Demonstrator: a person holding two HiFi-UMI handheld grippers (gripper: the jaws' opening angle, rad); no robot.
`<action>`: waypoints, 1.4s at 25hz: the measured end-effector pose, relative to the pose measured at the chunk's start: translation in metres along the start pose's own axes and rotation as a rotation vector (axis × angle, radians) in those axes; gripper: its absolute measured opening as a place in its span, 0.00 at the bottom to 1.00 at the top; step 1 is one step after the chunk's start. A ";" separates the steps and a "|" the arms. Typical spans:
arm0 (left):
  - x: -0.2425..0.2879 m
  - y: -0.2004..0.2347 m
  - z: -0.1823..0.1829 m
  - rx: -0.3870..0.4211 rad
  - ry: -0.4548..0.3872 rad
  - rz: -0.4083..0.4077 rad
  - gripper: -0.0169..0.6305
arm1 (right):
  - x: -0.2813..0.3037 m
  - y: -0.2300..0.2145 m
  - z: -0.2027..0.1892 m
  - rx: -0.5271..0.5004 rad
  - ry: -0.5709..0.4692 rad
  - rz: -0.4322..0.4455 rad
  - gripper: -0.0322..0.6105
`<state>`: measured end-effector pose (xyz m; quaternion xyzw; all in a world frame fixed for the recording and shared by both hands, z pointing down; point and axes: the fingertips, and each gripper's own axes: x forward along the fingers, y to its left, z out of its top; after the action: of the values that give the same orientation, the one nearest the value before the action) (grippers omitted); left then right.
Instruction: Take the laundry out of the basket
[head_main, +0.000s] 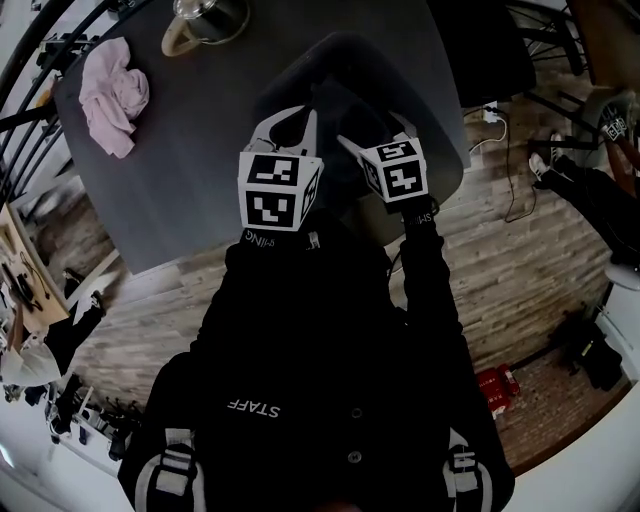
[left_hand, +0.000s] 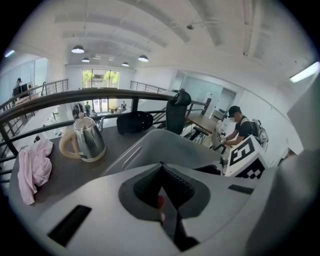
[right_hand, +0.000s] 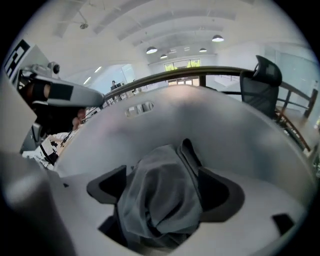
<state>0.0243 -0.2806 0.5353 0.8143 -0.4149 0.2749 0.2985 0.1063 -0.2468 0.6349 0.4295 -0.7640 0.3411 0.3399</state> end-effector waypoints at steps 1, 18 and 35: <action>0.001 0.002 0.000 -0.002 0.000 0.001 0.03 | 0.008 -0.003 -0.004 -0.015 0.022 0.003 0.75; 0.007 0.009 -0.007 -0.016 0.026 0.014 0.03 | 0.098 -0.031 -0.071 -0.034 0.338 0.083 0.95; -0.018 0.013 -0.017 -0.020 0.000 0.029 0.03 | 0.114 -0.021 -0.078 -0.007 0.322 0.030 0.77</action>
<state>0.0011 -0.2657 0.5373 0.8052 -0.4294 0.2749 0.3027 0.0969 -0.2399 0.7739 0.3569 -0.7070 0.4078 0.4544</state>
